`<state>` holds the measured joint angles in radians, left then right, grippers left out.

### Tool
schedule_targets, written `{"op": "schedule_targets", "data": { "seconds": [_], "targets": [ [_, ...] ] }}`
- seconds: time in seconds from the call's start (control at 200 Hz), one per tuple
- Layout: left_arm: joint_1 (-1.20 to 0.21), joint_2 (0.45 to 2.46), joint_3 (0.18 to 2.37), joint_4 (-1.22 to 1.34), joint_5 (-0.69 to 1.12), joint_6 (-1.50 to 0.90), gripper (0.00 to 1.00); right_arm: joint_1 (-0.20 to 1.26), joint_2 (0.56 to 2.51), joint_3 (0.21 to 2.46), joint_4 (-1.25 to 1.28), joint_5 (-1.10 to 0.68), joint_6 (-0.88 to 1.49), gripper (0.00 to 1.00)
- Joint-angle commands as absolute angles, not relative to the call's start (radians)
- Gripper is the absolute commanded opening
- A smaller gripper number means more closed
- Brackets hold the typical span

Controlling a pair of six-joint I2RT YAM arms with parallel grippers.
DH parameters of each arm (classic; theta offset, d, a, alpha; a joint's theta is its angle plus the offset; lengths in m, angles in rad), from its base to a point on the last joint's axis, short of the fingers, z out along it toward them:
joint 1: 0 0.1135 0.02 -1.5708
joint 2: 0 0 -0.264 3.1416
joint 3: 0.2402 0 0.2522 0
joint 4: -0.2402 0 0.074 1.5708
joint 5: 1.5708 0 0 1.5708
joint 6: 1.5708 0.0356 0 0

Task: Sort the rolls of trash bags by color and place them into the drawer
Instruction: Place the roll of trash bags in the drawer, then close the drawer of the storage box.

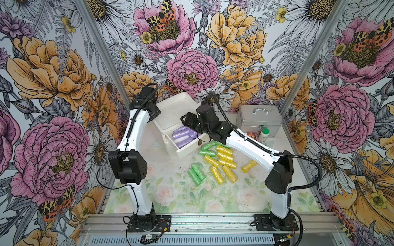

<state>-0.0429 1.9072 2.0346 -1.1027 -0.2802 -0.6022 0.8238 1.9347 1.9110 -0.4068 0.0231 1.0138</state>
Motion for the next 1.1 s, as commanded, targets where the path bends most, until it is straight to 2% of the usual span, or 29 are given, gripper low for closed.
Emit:
{"op": "schedule_targets", "data": {
  "seconds": [0.0, 0.105, 0.295, 0.355, 0.39, 0.57, 1.096],
  "targets": [
    [-0.084, 1.971, 2.003, -1.151, -0.026, -0.722, 0.00, 0.834, 1.845, 1.831, -0.405, 0.057, 0.890, 0.64],
    [-0.090, 1.967, 2.010, -1.151, -0.021, -0.719, 0.00, 0.835, 1.770, 1.689, -0.404, 0.091, 0.857, 0.53],
    [-0.087, 1.971, 2.015, -1.151, -0.011, -0.711, 0.00, 0.851, 1.607, 1.424, -0.405, 0.155, 0.789, 0.23],
    [-0.087, 1.970, 2.011, -1.151, -0.012, -0.710, 0.00, 0.850, 1.569, 1.359, -0.404, 0.164, 0.774, 0.12],
    [-0.087, 1.968, 2.008, -1.151, -0.014, -0.710, 0.00, 0.849, 1.554, 1.331, -0.404, 0.166, 0.761, 0.00],
    [-0.083, 1.949, 1.992, -1.151, -0.028, -0.707, 0.00, 0.843, 1.539, 1.274, -0.404, 0.173, 0.732, 0.00],
    [-0.087, 1.915, 1.972, -1.151, -0.061, -0.650, 0.00, 0.805, 1.635, 1.328, -0.404, 0.104, 0.726, 0.00]
  ]
}}
